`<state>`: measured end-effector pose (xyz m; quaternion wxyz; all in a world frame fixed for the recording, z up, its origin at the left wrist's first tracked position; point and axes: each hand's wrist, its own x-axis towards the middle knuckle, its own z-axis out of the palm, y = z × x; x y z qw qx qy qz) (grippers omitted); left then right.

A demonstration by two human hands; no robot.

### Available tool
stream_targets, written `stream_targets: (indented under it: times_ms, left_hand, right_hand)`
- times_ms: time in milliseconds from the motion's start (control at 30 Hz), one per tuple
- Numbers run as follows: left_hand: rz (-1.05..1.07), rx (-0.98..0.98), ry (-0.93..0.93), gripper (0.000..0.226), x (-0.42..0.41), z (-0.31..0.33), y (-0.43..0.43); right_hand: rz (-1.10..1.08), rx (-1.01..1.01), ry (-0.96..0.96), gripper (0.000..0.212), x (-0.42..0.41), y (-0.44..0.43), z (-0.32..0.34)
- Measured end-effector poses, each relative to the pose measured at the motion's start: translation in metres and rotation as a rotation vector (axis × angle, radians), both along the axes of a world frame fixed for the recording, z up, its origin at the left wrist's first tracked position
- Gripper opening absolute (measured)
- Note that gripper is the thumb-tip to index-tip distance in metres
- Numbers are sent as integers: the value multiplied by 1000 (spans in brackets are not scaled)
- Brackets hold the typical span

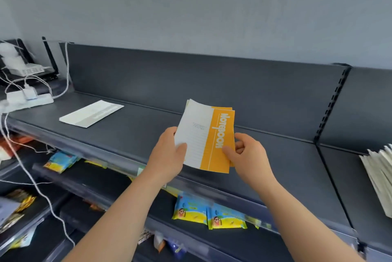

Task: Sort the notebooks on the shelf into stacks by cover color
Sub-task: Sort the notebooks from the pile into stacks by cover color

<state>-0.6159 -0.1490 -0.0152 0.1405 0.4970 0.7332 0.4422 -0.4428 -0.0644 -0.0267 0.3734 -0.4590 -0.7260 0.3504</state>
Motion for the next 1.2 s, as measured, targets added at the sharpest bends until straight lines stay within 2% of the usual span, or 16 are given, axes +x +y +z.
stream_targets:
  times_ms: [167, 367, 567, 1033, 1200]
  left_hand:
    - [73, -47, -17, 33, -56, -15, 13]
    - [149, -92, 57, 33, -118, -22, 35]
    - [190, -140, 49, 34, -181, -32, 51]
    - [45, -297, 150, 34, -316, -50, 78]
    - [7, -301, 191, 31, -344, -52, 78]
  right_hand:
    - [91, -31, -31, 24, -60, 21, -7]
    - [167, -44, -99, 12, -129, 55, -15]
    - [199, -42, -164, 11, -195, 74, -22]
    - [48, -185, -208, 14, -313, 68, -39]
    - [2, -155, -257, 21, -335, 58, -44]
